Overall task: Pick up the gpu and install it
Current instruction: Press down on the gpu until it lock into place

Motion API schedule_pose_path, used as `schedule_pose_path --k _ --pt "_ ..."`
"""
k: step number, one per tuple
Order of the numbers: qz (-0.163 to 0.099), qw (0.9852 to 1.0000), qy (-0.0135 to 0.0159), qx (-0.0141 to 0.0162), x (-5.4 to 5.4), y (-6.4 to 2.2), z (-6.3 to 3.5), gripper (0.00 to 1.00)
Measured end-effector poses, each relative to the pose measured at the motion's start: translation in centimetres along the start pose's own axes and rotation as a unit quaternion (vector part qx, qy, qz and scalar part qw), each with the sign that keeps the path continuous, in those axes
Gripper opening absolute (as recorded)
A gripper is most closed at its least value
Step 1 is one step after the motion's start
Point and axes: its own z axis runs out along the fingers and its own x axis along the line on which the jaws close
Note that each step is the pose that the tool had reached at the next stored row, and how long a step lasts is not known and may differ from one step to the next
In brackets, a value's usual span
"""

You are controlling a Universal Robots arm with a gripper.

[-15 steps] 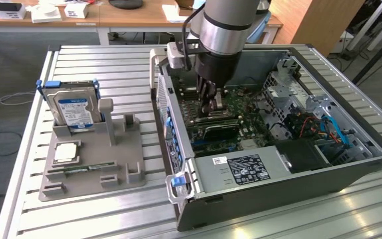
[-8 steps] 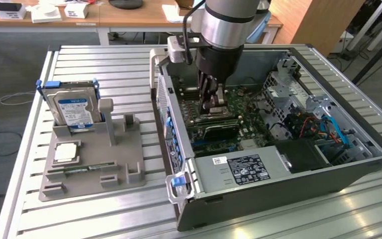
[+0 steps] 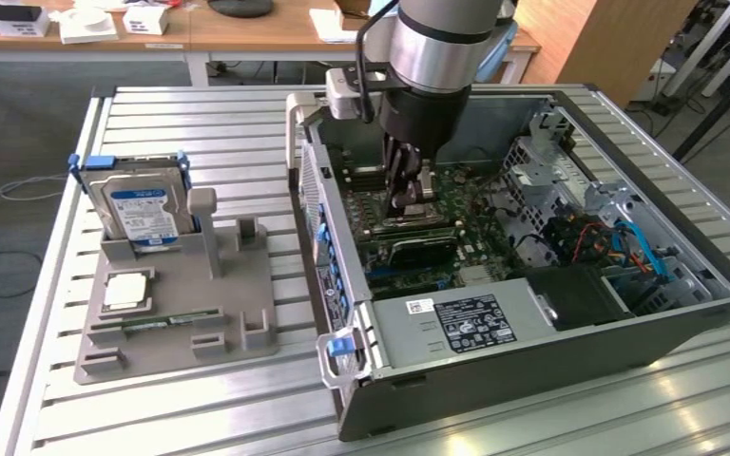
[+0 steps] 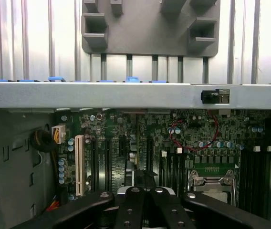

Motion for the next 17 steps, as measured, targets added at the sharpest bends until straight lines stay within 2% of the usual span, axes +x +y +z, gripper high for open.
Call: schedule_pose_path --k 17 --pt "0.0 1.0 0.0 0.0 0.0 -2.18 0.01 0.11"
